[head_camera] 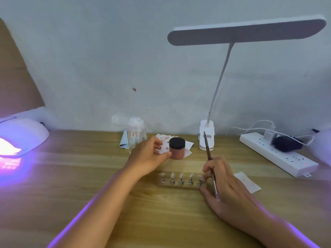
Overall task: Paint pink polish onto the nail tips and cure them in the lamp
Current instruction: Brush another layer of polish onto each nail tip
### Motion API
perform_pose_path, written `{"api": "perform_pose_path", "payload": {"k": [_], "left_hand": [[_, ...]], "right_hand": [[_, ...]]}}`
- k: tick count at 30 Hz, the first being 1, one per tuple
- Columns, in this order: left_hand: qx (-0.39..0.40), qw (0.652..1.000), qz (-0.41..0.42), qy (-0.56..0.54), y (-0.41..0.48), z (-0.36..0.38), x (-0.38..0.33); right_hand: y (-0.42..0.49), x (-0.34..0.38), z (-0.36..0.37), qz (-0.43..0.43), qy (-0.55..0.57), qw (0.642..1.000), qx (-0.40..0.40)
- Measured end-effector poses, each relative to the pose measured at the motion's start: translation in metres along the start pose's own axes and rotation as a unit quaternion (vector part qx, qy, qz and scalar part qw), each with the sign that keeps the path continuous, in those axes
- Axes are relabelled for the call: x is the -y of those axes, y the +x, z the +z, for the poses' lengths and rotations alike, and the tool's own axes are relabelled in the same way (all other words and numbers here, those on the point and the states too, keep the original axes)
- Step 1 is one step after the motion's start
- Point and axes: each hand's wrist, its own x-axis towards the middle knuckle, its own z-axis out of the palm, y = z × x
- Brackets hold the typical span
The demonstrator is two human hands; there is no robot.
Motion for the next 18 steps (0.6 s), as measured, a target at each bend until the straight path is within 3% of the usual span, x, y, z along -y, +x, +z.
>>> {"api": "perform_pose_path", "payload": {"k": [10, 15, 18], "left_hand": [[0.059, 0.992, -0.061, 0.094, 0.032, 0.018, -0.040], [0.006, 0.995, -0.054, 0.087, 0.025, 0.022, -0.041], [-0.055, 0.998, -0.025, 0.026, 0.010, 0.008, -0.046]], "right_hand": [[0.002, -0.001, -0.005, 0.000, -0.010, 1.000, -0.003], [-0.001, 0.004, -0.006, 0.009, -0.017, 1.000, 0.002], [-0.001, 0.008, -0.011, 0.023, -0.007, 1.000, 0.000]]}}
